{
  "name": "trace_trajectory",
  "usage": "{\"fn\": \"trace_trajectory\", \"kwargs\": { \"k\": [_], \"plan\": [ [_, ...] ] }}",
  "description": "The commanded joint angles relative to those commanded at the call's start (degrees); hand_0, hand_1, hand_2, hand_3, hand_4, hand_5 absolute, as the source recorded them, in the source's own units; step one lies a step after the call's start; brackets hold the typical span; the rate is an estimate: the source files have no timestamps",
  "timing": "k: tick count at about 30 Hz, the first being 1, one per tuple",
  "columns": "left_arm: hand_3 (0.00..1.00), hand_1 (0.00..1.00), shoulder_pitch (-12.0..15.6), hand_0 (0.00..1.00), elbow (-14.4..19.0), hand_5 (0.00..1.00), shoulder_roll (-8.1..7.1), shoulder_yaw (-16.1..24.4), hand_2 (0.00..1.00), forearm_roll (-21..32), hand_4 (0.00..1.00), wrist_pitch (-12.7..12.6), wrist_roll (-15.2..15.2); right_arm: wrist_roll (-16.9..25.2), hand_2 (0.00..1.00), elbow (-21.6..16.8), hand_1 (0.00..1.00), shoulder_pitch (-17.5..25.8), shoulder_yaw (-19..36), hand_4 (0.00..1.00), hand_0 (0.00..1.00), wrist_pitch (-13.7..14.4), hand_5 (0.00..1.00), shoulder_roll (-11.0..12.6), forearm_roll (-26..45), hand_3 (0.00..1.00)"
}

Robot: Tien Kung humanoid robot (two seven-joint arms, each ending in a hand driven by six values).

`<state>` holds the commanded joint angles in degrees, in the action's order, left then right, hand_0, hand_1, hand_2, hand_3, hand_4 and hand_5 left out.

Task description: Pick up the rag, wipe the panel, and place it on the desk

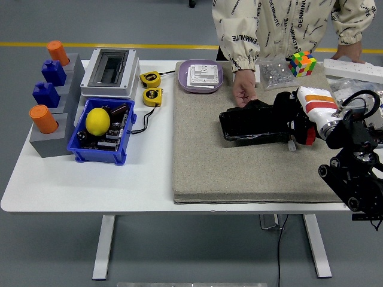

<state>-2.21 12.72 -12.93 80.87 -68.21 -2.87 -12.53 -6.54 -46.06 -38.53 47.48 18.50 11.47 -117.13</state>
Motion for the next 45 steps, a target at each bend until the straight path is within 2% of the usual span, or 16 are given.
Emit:
{"fn": "trace_trajectory", "kwargs": {
  "k": [11, 26, 30, 37, 45],
  "plan": [
    [0.573, 0.658, 0.1, 0.635, 0.0, 0.506, 0.07, -0.1, 0.686, 0.0, 0.612, 0.0, 0.0, -0.1, 0.363, -1.6, 0.31, -0.8, -5.3, 0.939, 0.256, -0.1, 0.047, -3.0, 0.9, 0.357],
    [0.573, 0.658, 0.2, 0.635, 0.0, 0.506, -0.15, -0.4, 0.683, 0.0, 0.612, 0.0, 0.0, -0.3, 0.363, -3.8, 0.31, -5.1, -12.4, 0.939, 0.256, -0.1, 0.046, -7.3, 2.6, 0.357],
    [0.573, 0.658, 0.3, 0.635, -0.1, 0.507, -0.21, -0.5, 0.684, 0.1, 0.612, 0.0, -0.1, 0.0, 0.363, -4.5, 0.31, -5.8, -16.7, 0.939, 0.256, -0.3, 0.046, -8.9, 3.3, 0.357],
    [0.573, 0.658, 0.5, 0.636, -0.1, 0.506, -0.29, -0.6, 0.684, 0.1, 0.612, 0.0, -0.1, -0.1, 0.363, -5.7, 0.31, -6.2, -19.4, 0.939, 0.256, -0.2, 0.047, -9.7, 3.4, 0.357],
    [0.573, 0.658, 0.6, 0.636, -0.1, 0.506, -0.31, -0.7, 0.684, 0.0, 0.612, 0.0, -0.1, -0.2, 0.363, -3.9, 0.31, -5.5, -18.6, 0.939, 0.256, -0.2, 0.046, -8.2, 3.3, 0.358]
  ]
}}
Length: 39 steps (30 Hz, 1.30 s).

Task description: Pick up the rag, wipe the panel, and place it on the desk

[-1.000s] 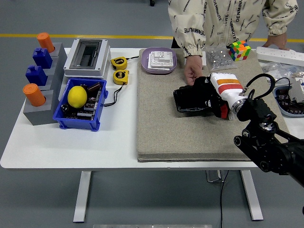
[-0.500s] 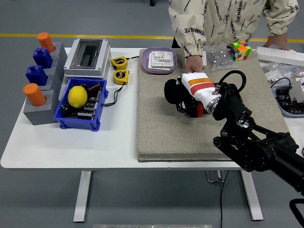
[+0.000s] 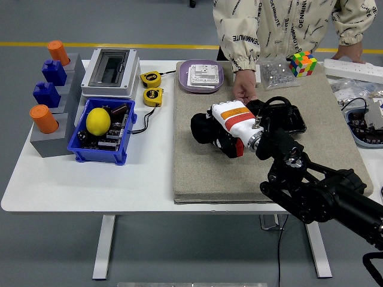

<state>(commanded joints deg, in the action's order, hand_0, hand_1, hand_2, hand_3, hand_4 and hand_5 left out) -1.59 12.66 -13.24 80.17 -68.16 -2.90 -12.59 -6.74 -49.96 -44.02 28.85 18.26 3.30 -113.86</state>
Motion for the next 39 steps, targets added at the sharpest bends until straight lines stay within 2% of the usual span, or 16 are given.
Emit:
{"fn": "trace_trajectory", "kwargs": {
  "k": [10, 26, 39],
  "plan": [
    [0.573, 0.658, -0.4, 0.636, 0.1, 0.508, 0.05, 0.4, 0.685, -0.2, 0.611, 0.0, 0.0, 0.0, 0.363, 2.0, 0.31, 0.4, 2.4, 0.94, 0.256, -0.1, 0.047, 3.6, -0.1, 0.358],
    [0.573, 0.658, -0.4, 0.635, 0.1, 0.51, 0.38, 1.3, 0.685, -0.4, 0.612, 0.0, 0.0, -0.1, 0.363, 6.8, 0.31, 2.8, 10.2, 0.939, 0.256, -0.2, 0.046, 11.0, -1.4, 0.358],
    [0.573, 0.658, -0.4, 0.634, 0.1, 0.51, 0.43, 1.8, 0.685, -0.6, 0.613, 0.0, 0.1, -0.3, 0.363, 7.4, 0.31, 6.1, 17.5, 0.938, 0.256, -0.4, 0.046, 17.3, -2.9, 0.357]
  ]
}}
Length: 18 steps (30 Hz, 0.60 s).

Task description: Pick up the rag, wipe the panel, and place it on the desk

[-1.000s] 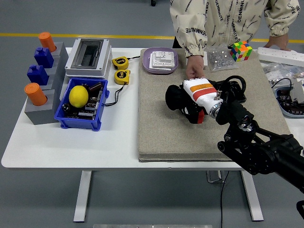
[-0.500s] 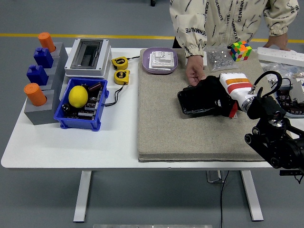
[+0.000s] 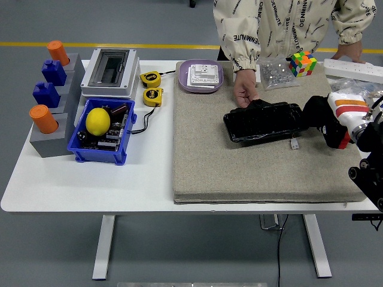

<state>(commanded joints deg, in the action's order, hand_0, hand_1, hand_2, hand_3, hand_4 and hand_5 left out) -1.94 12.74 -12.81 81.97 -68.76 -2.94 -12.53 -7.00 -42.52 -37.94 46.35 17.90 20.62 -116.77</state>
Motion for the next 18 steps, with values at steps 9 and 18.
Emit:
{"fn": "trace_trajectory", "kwargs": {
  "k": [9, 18],
  "plan": [
    [0.573, 0.658, 0.1, 0.635, 0.1, 0.507, -0.11, 0.3, 0.684, -0.3, 0.613, 0.0, 0.0, -0.5, 0.363, 0.0, 0.311, 0.9, 3.7, 0.938, 0.256, -0.4, 0.047, 1.4, -1.0, 0.357],
    [0.572, 0.658, 0.5, 0.635, 0.1, 0.507, -0.52, 0.3, 0.683, -0.5, 0.612, -0.1, 0.0, -4.3, 0.363, -1.8, 0.31, 1.5, 7.4, 0.938, 0.257, -0.7, 0.047, 0.2, -2.9, 0.357]
  ]
}}
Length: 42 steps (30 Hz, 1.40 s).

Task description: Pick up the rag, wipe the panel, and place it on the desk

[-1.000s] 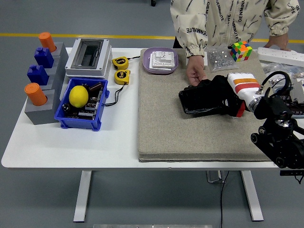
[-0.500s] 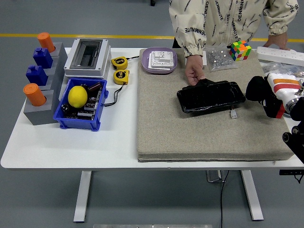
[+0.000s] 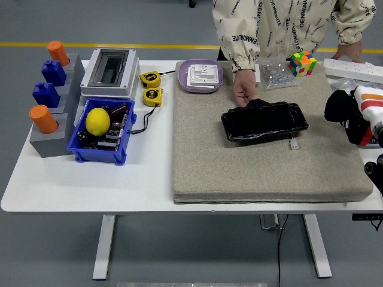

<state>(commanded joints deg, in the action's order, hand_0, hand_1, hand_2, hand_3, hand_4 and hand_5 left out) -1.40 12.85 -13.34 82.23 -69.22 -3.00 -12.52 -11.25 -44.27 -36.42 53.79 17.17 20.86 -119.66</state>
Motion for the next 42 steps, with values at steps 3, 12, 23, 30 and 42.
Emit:
{"fn": "trace_trajectory", "kwargs": {
  "k": [3, 12, 23, 30, 42],
  "plan": [
    [0.573, 0.658, 0.1, 0.634, 0.1, 0.508, -0.07, -0.1, 0.683, 0.0, 0.613, 0.0, 0.0, -1.6, 0.363, -1.0, 0.31, 0.4, 0.7, 0.939, 0.267, -0.3, 0.046, -0.2, -0.1, 0.358],
    [0.572, 0.658, 0.4, 0.635, 0.0, 0.508, -0.3, -0.5, 0.683, 0.1, 0.613, 0.0, 0.0, -2.2, 0.37, -2.5, 0.319, 1.1, 0.8, 0.946, 0.275, -1.9, 0.048, -0.3, 2.7, 0.365],
    [0.572, 0.657, 0.4, 0.635, 0.0, 0.507, -0.36, -0.8, 0.683, 0.3, 0.612, 0.0, 0.0, -6.5, 0.427, -5.2, 0.375, 1.0, 0.9, 0.998, 0.303, -9.9, 0.156, -0.6, 6.4, 0.415],
    [0.572, 0.658, 0.4, 0.635, 0.0, 0.506, -0.25, -0.6, 0.683, 0.3, 0.612, 0.0, 0.0, -7.0, 0.502, -5.2, 0.448, 0.7, 1.7, 0.998, 0.402, -14.2, 0.442, -0.2, 7.4, 0.479],
    [0.573, 0.657, 0.1, 0.635, 0.0, 0.507, -0.25, -0.4, 0.683, 0.2, 0.613, 0.0, 0.0, -5.8, 0.682, -6.0, 0.597, 0.3, 3.1, 0.998, 0.572, -14.8, 0.546, 0.7, 7.1, 0.655]
  ]
}}
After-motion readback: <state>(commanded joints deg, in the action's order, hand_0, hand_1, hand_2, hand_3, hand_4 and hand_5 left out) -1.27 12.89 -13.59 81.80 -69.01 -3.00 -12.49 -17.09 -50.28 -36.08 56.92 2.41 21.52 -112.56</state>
